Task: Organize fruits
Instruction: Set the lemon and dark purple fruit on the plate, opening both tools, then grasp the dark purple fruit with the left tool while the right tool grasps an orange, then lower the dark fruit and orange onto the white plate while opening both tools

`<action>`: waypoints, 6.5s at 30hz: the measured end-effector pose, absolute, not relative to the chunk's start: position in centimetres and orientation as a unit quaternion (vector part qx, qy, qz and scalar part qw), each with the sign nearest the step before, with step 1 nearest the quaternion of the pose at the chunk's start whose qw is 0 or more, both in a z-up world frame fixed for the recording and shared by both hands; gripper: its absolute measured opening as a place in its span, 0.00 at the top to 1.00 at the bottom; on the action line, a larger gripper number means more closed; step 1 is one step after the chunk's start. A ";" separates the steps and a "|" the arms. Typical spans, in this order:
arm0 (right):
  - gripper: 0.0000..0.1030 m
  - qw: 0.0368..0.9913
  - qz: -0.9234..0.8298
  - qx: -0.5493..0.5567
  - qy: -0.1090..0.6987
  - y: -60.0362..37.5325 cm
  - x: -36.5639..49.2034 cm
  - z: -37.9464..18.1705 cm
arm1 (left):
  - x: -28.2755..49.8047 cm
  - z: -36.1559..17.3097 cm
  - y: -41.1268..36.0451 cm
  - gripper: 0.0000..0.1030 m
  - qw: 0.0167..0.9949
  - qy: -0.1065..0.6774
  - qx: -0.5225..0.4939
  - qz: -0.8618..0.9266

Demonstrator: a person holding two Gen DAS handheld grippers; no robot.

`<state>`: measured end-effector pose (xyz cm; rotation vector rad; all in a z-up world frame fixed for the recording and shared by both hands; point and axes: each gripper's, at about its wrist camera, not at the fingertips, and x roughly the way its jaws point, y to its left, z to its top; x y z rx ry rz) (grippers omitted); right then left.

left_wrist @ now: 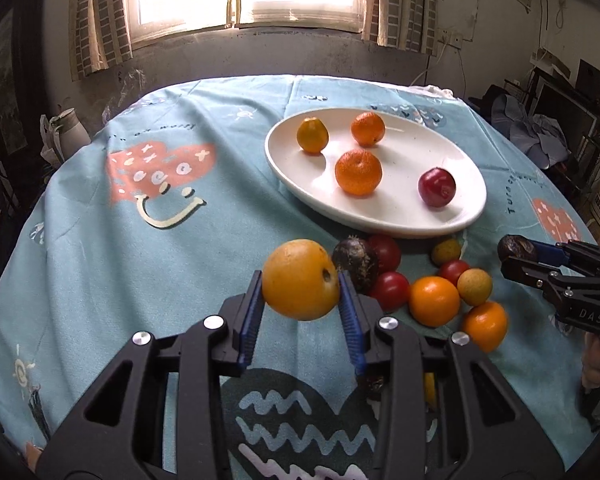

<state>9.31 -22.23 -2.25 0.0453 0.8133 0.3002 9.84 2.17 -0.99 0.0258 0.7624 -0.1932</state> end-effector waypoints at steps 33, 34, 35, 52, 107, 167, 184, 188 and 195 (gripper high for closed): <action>0.36 0.926 0.122 0.091 0.346 -22.2 18.8 1.6 | 19.1 -0.3 -2.1 0.41 0.928 0.367 0.025 -0.056; 0.36 0.927 0.125 0.093 0.342 -22.2 18.2 2.1 | 18.7 -0.1 -2.0 0.41 0.930 0.363 0.026 -0.052; 0.36 0.928 0.127 0.094 0.337 -22.2 17.5 2.6 | 18.2 0.2 -1.8 0.41 0.932 0.358 0.025 -0.050; 0.36 0.919 0.164 0.058 0.354 -20.5 4.1 0.0 | 5.3 -1.2 0.7 0.27 0.926 0.370 0.043 -0.052; 0.36 0.888 0.155 0.002 0.434 -16.6 6.9 -4.3 | 6.3 -4.7 0.3 0.58 0.897 0.429 0.081 -0.069; 0.39 0.932 0.103 0.063 0.340 -20.3 21.5 0.9 | 17.9 -2.1 -6.2 0.41 0.910 0.402 0.056 -0.085; 0.39 0.950 0.103 0.005 0.294 -17.9 10.1 3.6 | 9.8 -0.1 -2.2 0.23 0.928 0.367 0.039 -0.051; 0.38 0.953 0.098 0.001 0.287 -18.5 6.4 2.4 | 7.5 -0.5 -0.3 0.12 0.929 0.367 0.027 -0.036; 0.38 0.947 0.083 0.028 0.309 -20.6 5.4 1.0 | 6.1 -1.4 1.0 0.12 0.923 0.382 0.018 -0.039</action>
